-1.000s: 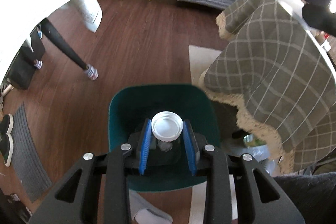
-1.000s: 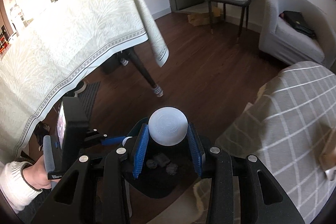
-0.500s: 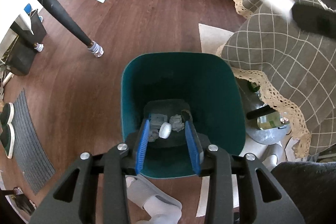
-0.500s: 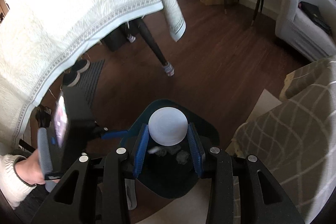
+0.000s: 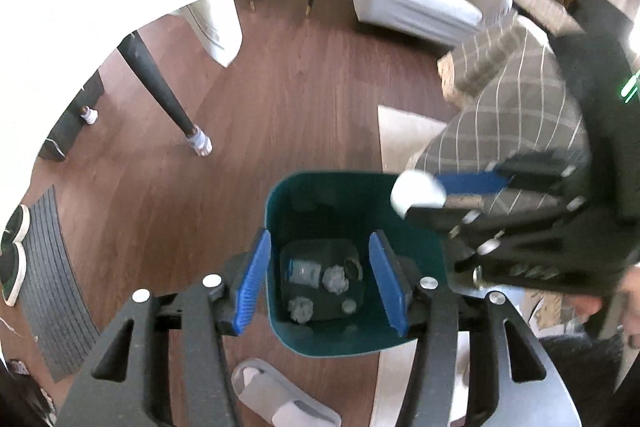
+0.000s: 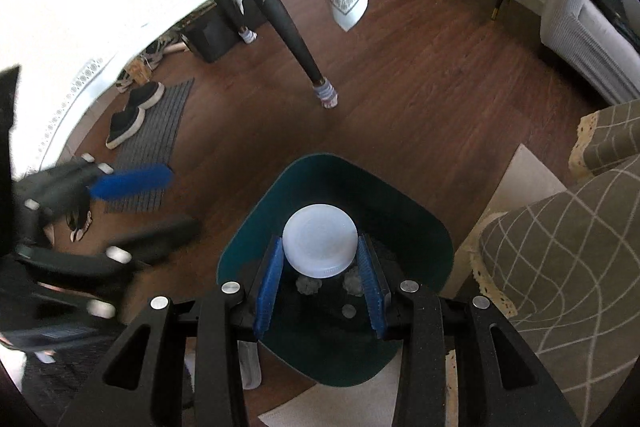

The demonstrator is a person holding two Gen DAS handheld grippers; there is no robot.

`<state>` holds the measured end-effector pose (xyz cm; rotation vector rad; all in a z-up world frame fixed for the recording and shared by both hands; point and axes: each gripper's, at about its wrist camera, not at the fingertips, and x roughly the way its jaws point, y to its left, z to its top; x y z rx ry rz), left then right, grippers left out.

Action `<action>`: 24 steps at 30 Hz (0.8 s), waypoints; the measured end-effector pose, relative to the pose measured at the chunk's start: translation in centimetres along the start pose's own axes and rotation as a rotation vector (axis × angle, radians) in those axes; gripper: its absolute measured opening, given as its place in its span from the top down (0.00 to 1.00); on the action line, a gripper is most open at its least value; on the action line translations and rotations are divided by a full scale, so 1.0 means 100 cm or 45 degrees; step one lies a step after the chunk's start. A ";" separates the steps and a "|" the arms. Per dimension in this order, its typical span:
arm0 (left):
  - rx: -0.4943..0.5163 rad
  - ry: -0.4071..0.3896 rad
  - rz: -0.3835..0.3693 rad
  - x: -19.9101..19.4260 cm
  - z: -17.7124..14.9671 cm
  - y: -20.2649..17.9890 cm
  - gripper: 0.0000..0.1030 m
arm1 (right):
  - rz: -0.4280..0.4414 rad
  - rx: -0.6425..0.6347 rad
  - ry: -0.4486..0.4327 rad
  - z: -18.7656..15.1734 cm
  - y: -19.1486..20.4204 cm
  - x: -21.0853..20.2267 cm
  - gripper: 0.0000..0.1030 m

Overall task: Collect trash
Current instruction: 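Carry the lid and ball over the green bin and open both grippers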

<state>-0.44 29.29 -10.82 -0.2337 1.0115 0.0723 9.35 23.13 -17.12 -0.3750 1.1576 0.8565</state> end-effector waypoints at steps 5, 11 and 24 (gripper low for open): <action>-0.042 -0.085 -0.022 -0.022 0.012 0.005 0.54 | -0.006 0.006 0.065 -0.008 0.000 0.022 0.63; -0.043 -0.185 -0.076 -0.049 0.026 -0.003 0.67 | -0.015 -0.012 0.134 -0.022 0.001 0.043 0.63; 0.033 -0.445 -0.136 -0.110 0.048 -0.041 0.70 | -0.067 -0.075 0.235 -0.046 -0.004 0.068 0.58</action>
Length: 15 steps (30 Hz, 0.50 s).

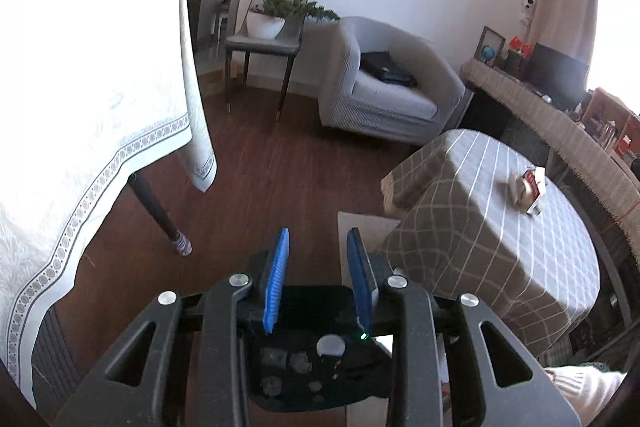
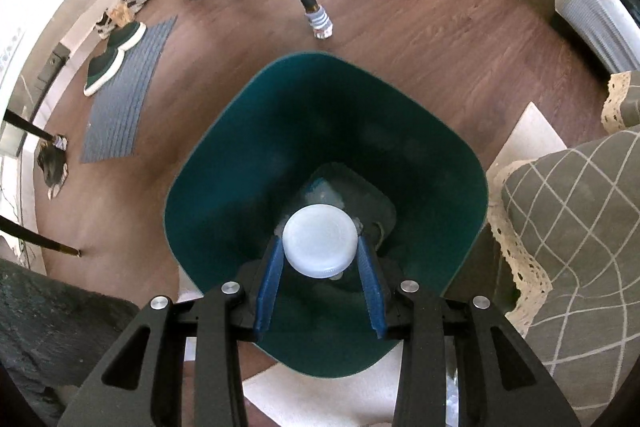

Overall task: Collect trash
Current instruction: 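Carry the lid and ball over the green bin and open both grippers, then move both tools back over the table toward the packaging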

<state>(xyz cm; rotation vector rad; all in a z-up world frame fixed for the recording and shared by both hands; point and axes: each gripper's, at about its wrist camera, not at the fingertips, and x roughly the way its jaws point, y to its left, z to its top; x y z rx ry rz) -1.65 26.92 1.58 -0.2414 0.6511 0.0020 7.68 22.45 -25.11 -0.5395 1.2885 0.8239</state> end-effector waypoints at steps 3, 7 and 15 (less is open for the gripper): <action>-0.015 -0.013 -0.003 0.000 0.004 0.000 0.70 | -0.017 -0.003 0.005 -0.005 -0.002 0.001 0.50; -0.039 -0.031 -0.015 0.000 0.009 -0.003 0.70 | -0.009 -0.010 -0.020 -0.010 -0.005 -0.009 0.50; -0.052 -0.069 -0.004 -0.005 0.019 -0.007 0.68 | 0.043 -0.033 -0.151 -0.011 -0.002 -0.049 0.51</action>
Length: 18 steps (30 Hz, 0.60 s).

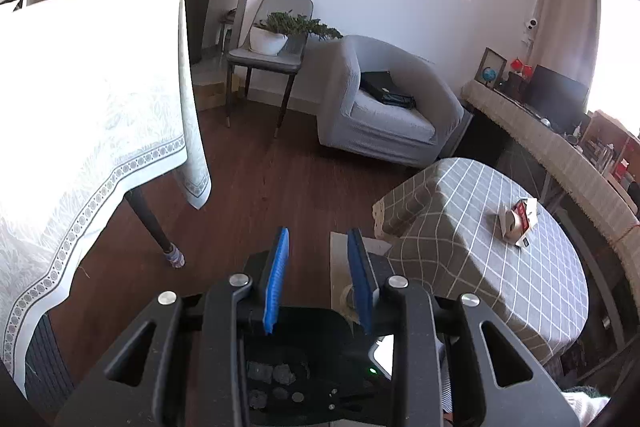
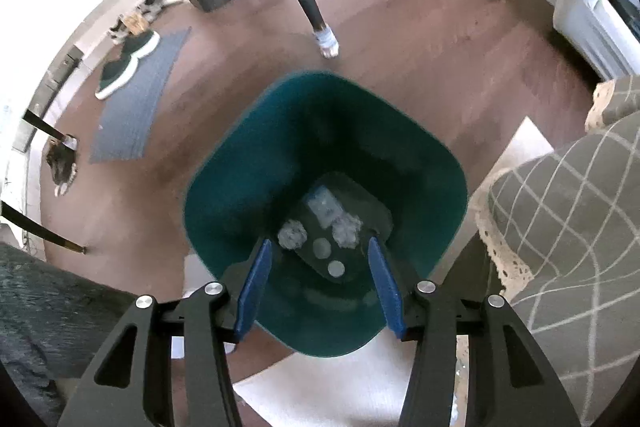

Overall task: Collect trash
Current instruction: 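Move both tools back over the table toward the packaging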

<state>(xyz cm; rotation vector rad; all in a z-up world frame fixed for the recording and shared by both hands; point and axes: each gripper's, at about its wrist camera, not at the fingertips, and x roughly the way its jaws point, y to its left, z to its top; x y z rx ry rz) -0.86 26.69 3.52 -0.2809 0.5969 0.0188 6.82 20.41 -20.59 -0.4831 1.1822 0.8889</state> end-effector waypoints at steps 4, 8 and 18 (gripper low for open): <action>0.002 -0.021 0.017 0.000 0.005 -0.005 0.63 | 0.019 -0.011 -0.118 0.007 0.004 -0.038 0.56; -0.007 -0.016 -0.002 0.005 0.009 -0.014 0.58 | 0.029 -0.002 -0.254 0.012 -0.001 -0.084 0.58; 0.043 -0.049 -0.034 0.015 0.014 -0.054 0.48 | -0.044 0.085 -0.457 -0.007 -0.043 -0.165 0.59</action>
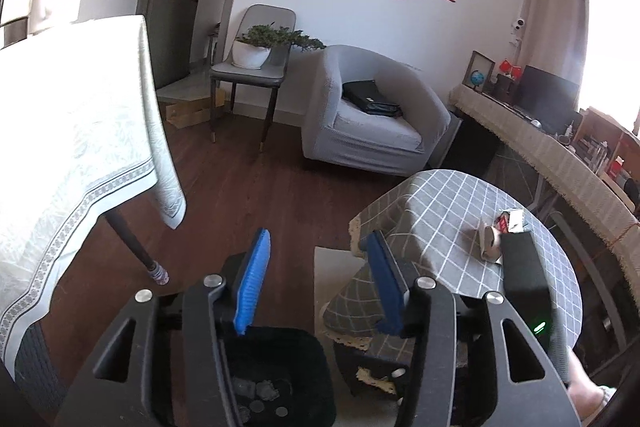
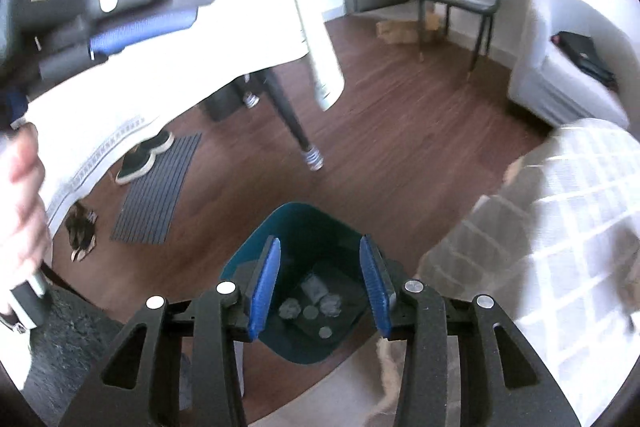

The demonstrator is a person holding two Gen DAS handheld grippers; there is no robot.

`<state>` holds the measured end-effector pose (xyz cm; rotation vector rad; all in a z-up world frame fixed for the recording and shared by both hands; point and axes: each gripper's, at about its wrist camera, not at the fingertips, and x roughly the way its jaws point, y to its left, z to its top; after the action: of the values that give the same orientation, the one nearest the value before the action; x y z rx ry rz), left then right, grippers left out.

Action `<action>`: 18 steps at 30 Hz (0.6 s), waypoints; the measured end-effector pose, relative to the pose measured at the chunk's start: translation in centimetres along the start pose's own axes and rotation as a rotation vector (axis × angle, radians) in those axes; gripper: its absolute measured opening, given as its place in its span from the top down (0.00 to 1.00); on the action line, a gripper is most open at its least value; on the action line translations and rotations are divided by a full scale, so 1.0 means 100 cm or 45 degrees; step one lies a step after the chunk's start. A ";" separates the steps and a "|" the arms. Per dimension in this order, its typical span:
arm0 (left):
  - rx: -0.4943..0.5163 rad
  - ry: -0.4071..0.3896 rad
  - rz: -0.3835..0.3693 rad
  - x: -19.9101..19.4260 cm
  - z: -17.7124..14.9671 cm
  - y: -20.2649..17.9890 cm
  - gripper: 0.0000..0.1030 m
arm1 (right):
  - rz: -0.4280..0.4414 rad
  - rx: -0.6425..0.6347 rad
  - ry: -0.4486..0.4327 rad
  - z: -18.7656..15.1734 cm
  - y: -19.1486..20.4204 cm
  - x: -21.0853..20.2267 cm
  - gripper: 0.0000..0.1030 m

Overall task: Collect trash
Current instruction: 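Move both tools back over the table toward the packaging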

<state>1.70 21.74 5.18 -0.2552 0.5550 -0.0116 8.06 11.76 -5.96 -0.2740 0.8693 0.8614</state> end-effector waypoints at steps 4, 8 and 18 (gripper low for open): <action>0.018 0.009 -0.023 0.011 -0.001 -0.019 0.45 | -0.031 0.048 -0.042 -0.008 -0.024 -0.023 0.59; 0.057 0.033 -0.040 0.023 -0.006 -0.043 0.44 | -0.070 0.094 -0.080 -0.017 -0.045 -0.045 0.59; 0.116 0.063 -0.142 0.050 -0.015 -0.099 0.43 | -0.177 0.243 -0.174 -0.043 -0.105 -0.102 0.59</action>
<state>5.69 11.37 3.74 -0.1974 0.5876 -0.1513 10.08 -2.86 -2.19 -0.1065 0.7891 0.6548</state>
